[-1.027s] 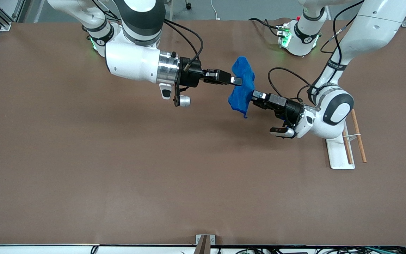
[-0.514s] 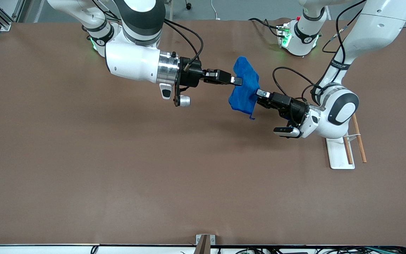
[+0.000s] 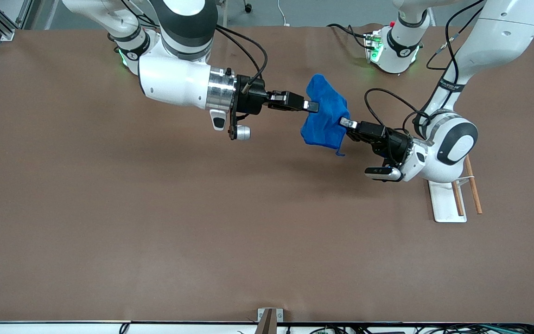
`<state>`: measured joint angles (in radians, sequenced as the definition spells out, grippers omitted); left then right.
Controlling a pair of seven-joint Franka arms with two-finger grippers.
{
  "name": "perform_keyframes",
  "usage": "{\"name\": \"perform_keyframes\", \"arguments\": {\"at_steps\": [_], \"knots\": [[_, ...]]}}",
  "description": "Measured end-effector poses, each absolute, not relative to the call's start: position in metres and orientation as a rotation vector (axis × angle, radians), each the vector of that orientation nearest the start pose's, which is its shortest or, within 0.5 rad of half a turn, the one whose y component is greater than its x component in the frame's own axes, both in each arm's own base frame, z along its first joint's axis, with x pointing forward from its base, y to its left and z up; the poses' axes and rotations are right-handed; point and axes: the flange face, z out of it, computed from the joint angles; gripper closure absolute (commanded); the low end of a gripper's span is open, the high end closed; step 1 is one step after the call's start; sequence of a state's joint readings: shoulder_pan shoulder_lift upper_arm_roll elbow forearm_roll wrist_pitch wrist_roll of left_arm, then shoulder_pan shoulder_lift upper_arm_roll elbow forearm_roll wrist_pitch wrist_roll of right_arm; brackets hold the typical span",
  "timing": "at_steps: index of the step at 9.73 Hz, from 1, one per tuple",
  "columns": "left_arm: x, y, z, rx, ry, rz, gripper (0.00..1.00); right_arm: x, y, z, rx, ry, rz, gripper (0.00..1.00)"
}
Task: Right arm passes towel to left arm to hang
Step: 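Grasp the towel with the left gripper beside the right gripper, then open the right gripper and withdraw while the left gripper carries the towel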
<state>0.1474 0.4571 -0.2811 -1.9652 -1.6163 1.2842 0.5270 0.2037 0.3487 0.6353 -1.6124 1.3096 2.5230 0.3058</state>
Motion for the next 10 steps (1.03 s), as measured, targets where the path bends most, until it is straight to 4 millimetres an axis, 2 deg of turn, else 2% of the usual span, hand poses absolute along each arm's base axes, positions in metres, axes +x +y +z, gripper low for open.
{"name": "perform_keyframes", "arguments": {"at_steps": [1,2,3,5,6,8,10], "knots": [[0.556,-0.185,0.341,1.243,0.016,-0.48,1.0,0.511,0.466,0.52,-1.807,0.465,0.287,1.0],[0.564,-0.18,0.356,1.287,0.063,-0.485,1.0,0.511,0.466,0.52,-1.807,0.465,0.287,0.61],[0.573,-0.172,0.376,1.339,0.129,-0.484,1.0,0.511,0.466,0.52,-1.807,0.466,0.288,0.01],[0.588,-0.16,0.416,1.455,0.238,-0.483,1.0,0.517,0.46,0.513,-1.839,0.457,0.259,0.0],[0.594,-0.155,0.426,1.556,0.262,-0.493,1.0,0.526,0.447,0.507,-1.887,0.439,0.227,0.0],[0.606,-0.139,0.444,1.76,0.299,-0.51,1.0,0.555,0.4,0.495,-2.035,0.361,0.151,0.0],[0.623,-0.089,0.469,1.944,0.438,-0.509,1.0,0.578,0.331,0.482,-2.238,0.312,0.063,0.0]]}}
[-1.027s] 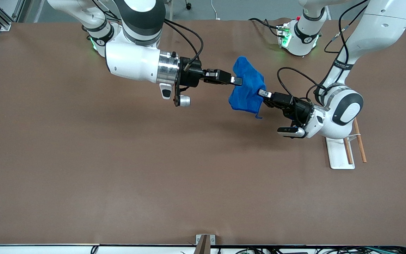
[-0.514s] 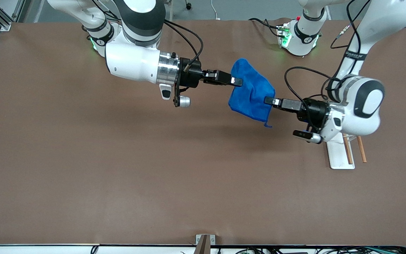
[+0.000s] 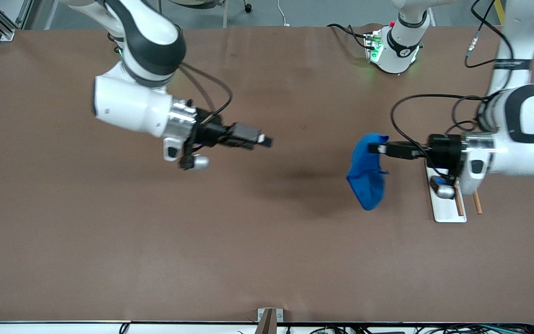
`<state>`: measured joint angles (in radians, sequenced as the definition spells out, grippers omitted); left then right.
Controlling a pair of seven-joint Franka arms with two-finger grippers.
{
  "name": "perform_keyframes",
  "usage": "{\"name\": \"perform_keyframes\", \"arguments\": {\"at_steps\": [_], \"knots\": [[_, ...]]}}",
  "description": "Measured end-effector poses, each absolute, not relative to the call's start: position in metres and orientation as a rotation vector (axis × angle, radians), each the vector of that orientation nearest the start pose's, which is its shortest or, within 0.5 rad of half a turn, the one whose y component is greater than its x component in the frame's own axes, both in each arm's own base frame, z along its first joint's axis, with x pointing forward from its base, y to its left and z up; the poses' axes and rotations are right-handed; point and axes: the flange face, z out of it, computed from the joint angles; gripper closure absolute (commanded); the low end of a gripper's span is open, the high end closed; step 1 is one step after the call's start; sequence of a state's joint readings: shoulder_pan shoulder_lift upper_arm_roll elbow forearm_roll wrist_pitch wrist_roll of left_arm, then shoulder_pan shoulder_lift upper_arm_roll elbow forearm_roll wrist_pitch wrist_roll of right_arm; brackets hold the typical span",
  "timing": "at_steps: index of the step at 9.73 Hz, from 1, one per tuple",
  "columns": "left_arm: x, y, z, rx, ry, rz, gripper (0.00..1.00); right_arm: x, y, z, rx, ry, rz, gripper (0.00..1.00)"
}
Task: Right arm passes towel to left arm to hang
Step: 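Open the right gripper and withdraw while the left gripper carries the towel, then drape the towel over the wooden dowels with the left gripper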
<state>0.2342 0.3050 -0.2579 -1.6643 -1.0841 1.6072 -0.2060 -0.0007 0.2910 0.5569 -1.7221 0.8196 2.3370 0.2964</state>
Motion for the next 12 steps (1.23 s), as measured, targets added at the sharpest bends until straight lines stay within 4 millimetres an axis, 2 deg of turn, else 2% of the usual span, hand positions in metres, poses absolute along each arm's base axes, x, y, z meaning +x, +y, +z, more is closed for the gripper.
{"name": "perform_keyframes", "arguments": {"at_steps": [1,2,3,4,6,7,9,11,12], "knots": [[0.629,-0.064,0.483,2.084,0.494,-0.48,1.0,0.585,0.293,0.475,-2.348,0.3,0.047,0.0],[0.633,-0.048,0.493,2.246,0.523,-0.441,1.0,0.593,0.251,0.472,-2.473,0.29,0.024,0.0],[0.635,-0.037,0.494,2.409,0.531,-0.409,1.0,0.603,0.204,0.469,-2.615,0.288,-0.021,0.0],[0.636,-0.024,0.489,2.578,0.53,-0.377,1.0,0.612,0.158,0.466,-2.753,0.293,-0.075,0.0],[0.64,0.007,0.473,2.86,0.536,-0.331,1.0,0.62,0.086,0.469,-2.929,0.335,-0.126,0.0],[0.642,0.019,0.467,2.948,0.54,-0.318,1.0,0.62,0.057,0.483,-2.958,0.349,-0.123,0.0],[0.643,0.052,0.458,3.03,0.496,-0.314,1.0,0.61,0.005,0.529,-2.993,0.3,-0.128,0.0],[0.639,0.086,0.452,3.035,0.396,-0.332,1.0,0.589,-0.048,0.569,-3.018,0.236,-0.153,0.0],[0.636,0.105,0.452,3.047,0.339,-0.337,1.0,0.576,-0.065,0.585,-3.049,0.223,-0.135,0.0]]}}
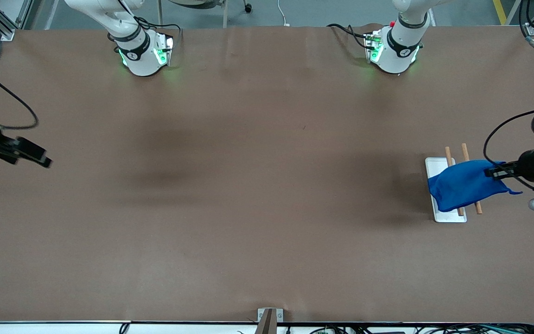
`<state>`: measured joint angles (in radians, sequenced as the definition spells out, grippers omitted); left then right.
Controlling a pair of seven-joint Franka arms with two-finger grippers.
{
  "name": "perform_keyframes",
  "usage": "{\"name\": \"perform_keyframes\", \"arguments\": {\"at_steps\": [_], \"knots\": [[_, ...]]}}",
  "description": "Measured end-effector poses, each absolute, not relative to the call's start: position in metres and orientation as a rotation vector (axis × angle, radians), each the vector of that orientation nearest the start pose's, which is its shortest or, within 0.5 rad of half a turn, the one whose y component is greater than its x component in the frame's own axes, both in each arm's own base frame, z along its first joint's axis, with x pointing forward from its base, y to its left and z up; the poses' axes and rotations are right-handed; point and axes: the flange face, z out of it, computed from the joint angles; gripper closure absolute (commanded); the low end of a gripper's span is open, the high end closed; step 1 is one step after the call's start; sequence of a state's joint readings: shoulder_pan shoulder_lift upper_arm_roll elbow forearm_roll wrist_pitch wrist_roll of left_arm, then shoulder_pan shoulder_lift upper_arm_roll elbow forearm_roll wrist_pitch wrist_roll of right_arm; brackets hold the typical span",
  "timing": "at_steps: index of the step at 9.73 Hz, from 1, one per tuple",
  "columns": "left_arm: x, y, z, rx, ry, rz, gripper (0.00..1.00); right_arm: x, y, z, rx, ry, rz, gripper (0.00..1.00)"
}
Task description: Right arm passes towel to left arm to hang
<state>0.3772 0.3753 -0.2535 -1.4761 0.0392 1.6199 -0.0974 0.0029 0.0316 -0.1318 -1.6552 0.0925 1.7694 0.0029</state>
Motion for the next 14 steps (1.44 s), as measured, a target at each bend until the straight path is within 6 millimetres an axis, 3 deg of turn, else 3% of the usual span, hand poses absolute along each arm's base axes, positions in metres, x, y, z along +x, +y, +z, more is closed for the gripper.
{"name": "perform_keyframes", "arguments": {"at_steps": [3,4,7,8,9,10,11,14], "knots": [[0.623,0.17,0.444,-3.172,-0.248,0.363,1.0,0.543,-0.074,0.659,-3.096,0.218,-0.048,0.0],[0.62,0.184,0.438,-3.18,-0.238,0.376,1.0,0.54,-0.075,0.671,-3.099,0.218,-0.065,0.0],[0.617,0.21,0.411,-3.196,-0.258,0.418,0.99,0.547,-0.077,0.66,-3.104,0.223,-0.035,0.0],[0.616,0.221,0.401,-3.202,-0.277,0.424,0.93,0.548,-0.077,0.658,-3.104,0.223,-0.032,0.0],[0.614,0.234,0.391,-3.21,-0.283,0.431,0.73,0.548,-0.077,0.659,-3.104,0.224,-0.036,0.0],[0.613,0.242,0.384,-3.219,-0.275,0.424,0.33,0.548,-0.077,0.659,-3.105,0.225,-0.045,0.0],[0.614,0.247,0.38,-3.225,-0.254,0.408,0.0,0.549,-0.079,0.66,-3.112,0.228,-0.053,0.0],[0.613,0.257,0.388,-3.319,-0.259,0.34,0.0,0.549,-0.082,0.66,-3.145,0.225,-0.055,0.0]]}}
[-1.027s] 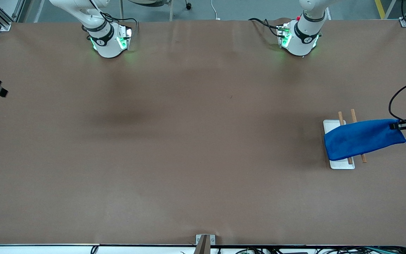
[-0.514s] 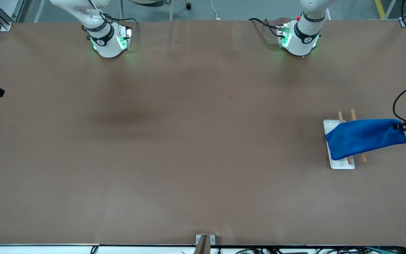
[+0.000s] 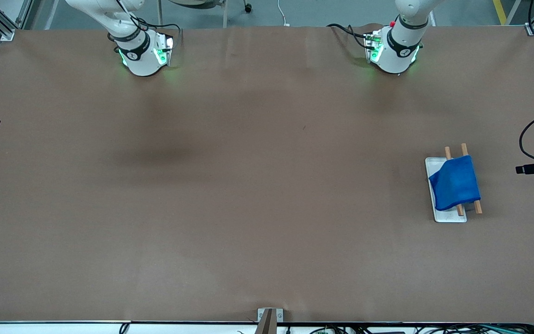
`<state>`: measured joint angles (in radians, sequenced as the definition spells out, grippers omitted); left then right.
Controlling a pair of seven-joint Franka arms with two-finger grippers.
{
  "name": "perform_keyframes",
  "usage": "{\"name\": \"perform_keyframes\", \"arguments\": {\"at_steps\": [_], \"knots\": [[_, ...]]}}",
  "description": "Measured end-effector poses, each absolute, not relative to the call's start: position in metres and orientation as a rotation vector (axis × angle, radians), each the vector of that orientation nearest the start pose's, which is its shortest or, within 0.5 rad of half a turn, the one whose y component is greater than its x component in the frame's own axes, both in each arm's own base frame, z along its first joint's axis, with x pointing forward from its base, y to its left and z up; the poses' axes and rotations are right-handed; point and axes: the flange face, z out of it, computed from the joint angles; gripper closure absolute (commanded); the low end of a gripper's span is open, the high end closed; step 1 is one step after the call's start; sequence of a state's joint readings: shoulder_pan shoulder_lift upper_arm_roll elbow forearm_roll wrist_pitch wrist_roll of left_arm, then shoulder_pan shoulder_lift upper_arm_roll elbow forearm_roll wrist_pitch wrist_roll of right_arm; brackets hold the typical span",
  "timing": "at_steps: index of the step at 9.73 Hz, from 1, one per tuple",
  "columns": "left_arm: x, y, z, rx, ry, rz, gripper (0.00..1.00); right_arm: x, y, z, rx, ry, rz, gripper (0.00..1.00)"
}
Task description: Right arm passes towel to left arm to hang
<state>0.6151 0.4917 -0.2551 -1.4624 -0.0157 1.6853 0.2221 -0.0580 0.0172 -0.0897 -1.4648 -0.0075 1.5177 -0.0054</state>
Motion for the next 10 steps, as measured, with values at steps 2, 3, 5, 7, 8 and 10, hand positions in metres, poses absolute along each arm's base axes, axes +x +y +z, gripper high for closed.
{"name": "perform_keyframes", "arguments": {"at_steps": [2,3,5,7,8,10], "knots": [[0.618,0.257,0.405,-3.353,-0.195,0.275,0.0,0.549,-0.082,0.66,-3.146,0.223,-0.051,0.0],[0.623,0.247,0.417,-3.357,-0.155,0.26,0.0,0.548,-0.082,0.659,-3.146,0.223,-0.046,0.0],[0.635,0.212,0.454,-3.336,-0.239,0.213,0.0,0.548,-0.082,0.659,-3.147,0.224,-0.044,0.0],[0.641,0.15,0.503,-3.317,-0.346,0.155,0.0,0.548,-0.083,0.659,-3.147,0.226,-0.043,0.0],[0.638,0.115,0.527,-3.307,-0.402,0.15,0.0,0.548,-0.083,0.659,-3.147,0.227,-0.043,0.0],[0.626,0.055,0.575,-3.28,-0.467,0.109,0.0,0.548,-0.085,0.659,-3.147,0.232,-0.043,0.0]]}}
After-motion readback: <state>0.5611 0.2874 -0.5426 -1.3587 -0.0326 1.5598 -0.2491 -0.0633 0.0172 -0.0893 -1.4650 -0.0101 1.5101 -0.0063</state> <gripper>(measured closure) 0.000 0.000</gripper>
